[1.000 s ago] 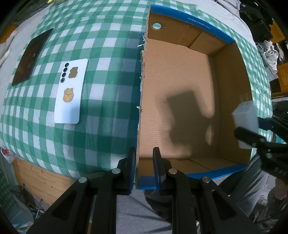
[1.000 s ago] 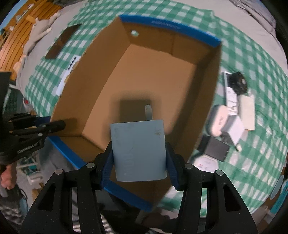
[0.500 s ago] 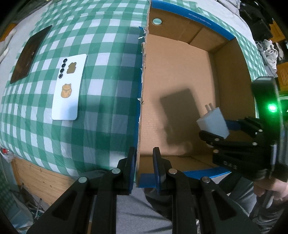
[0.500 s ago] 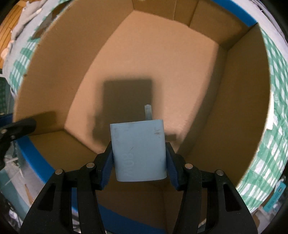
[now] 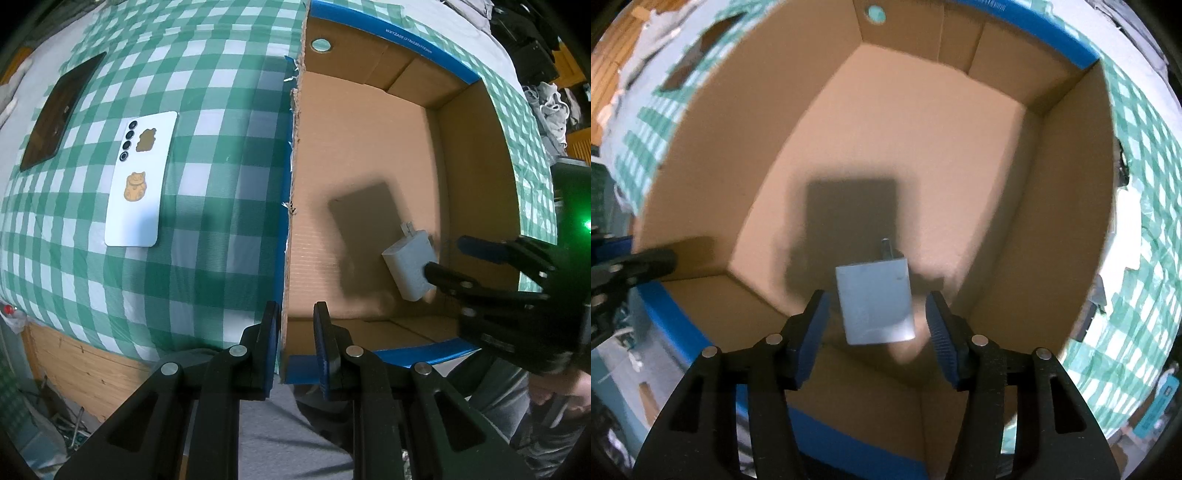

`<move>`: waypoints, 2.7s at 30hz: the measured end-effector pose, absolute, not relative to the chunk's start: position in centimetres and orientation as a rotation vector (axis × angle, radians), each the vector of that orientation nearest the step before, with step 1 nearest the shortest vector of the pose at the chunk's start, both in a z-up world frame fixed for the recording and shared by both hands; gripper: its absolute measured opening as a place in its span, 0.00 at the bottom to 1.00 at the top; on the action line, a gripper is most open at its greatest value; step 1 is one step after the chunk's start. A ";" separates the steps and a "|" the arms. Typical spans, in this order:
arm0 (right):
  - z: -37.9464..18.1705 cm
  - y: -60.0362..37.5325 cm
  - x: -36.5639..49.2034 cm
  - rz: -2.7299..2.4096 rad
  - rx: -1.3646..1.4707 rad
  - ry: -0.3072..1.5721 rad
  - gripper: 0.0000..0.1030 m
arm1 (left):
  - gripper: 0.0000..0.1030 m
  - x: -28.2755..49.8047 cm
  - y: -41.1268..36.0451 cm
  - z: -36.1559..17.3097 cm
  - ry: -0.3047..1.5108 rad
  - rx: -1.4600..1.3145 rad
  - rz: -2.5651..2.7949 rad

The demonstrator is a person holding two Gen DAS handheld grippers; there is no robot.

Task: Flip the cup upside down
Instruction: 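Carry the white charger into the box and open the right gripper, then move the right gripper back to the items and grasp the white hexagonal device, then carry the hexagonal device into the box beside the charger and release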

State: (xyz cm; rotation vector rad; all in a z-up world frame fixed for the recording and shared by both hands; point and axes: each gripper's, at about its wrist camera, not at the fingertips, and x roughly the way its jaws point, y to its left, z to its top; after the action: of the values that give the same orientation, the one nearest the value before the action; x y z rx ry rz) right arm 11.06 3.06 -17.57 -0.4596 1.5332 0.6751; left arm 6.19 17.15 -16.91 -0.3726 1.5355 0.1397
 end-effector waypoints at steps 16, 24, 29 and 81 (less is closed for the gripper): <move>-11.2 -5.2 13.2 0.603 -0.363 1.414 0.71 | 0.18 6.0 17.1 -16.9 1.537 -0.374 0.137; -12.5 -8.8 14.9 0.548 -0.319 1.451 0.72 | 0.18 5.7 16.9 -16.5 1.532 -0.366 0.137; -14.7 -11.4 16.0 0.494 -0.298 1.489 0.76 | 0.18 5.5 16.9 -16.5 1.533 -0.373 0.139; -22.7 -12.0 16.0 0.326 -0.293 1.640 0.68 | 0.18 5.1 17.0 -16.6 1.530 -0.391 0.143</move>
State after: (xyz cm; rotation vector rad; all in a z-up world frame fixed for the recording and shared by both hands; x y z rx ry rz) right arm 15.99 -12.04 -22.71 -0.2927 1.6399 0.3257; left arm 5.14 17.03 -16.62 -0.3906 1.5299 0.1430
